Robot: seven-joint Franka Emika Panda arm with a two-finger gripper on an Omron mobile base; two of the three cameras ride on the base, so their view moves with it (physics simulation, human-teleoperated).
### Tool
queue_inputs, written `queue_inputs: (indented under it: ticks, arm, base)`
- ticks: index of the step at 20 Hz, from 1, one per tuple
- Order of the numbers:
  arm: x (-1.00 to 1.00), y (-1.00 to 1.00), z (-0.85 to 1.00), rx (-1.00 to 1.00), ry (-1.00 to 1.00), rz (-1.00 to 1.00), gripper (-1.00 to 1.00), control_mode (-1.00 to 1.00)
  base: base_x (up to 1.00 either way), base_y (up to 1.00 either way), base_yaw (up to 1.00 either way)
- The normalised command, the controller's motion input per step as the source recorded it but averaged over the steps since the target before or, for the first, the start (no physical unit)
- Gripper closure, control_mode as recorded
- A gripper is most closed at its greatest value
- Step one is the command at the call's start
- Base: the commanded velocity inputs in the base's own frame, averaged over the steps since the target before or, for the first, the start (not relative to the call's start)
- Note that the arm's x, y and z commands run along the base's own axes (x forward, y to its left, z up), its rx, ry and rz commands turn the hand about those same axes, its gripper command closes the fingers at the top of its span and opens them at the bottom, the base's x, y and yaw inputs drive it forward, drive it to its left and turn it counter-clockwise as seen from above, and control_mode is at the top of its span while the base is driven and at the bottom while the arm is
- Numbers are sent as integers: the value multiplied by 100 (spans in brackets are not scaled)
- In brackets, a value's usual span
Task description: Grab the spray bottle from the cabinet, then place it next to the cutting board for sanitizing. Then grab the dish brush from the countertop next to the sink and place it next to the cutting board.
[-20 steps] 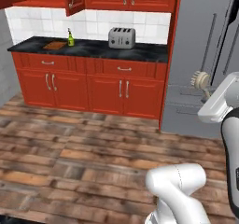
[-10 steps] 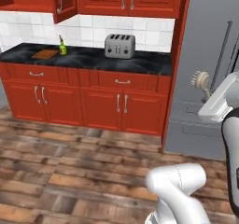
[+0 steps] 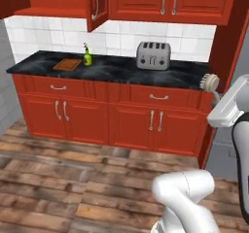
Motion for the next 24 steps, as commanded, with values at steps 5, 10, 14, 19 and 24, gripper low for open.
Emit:
queue_inputs:
  ticks: [5, 10, 14, 19, 24]
  arm:
    - [0, 0, 0, 0, 0, 0, 100, 100]
    - [0, 0, 0, 0, 0, 0, 100, 100]
    - [0, 0, 0, 0, 0, 0, 100, 100]
    - [0, 0, 0, 0, 0, 0, 100, 100]
    - [0, 0, 0, 0, 0, 0, 100, 100]
  base:
    - [93, 100, 0]
    - [87, 100, 0]
    - [92, 100, 0]
    - [96, 100, 0]
    - [100, 100, -20]
